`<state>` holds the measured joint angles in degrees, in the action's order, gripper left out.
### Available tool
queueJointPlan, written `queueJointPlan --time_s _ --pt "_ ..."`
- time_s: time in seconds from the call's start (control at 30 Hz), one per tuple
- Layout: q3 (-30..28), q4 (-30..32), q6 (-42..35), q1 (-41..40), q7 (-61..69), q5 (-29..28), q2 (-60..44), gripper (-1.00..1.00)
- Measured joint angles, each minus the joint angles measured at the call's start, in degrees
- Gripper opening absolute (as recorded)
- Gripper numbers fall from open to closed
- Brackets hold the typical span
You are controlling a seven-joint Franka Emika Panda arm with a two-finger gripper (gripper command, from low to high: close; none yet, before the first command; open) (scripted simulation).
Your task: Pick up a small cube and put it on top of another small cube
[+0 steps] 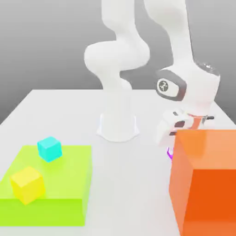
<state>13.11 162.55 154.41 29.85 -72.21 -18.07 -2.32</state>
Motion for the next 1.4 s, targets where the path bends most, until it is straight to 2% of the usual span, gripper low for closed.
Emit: queueJointPlan --time_s 0.23,0.5,1.0,1.4 --pt "4.00 -7.83 -7.95 3.86 16.16 -9.20 -5.93 -1.00" --pt "8.19 -16.76 -15.06 6.94 37.29 -15.90 -10.56 -1.00" --pt "11.87 -33.91 -23.97 6.94 78.34 -24.03 -13.63 -1.00" --pt "6.99 -47.17 -29.65 -2.13 107.45 -24.90 -14.25 -1.00"
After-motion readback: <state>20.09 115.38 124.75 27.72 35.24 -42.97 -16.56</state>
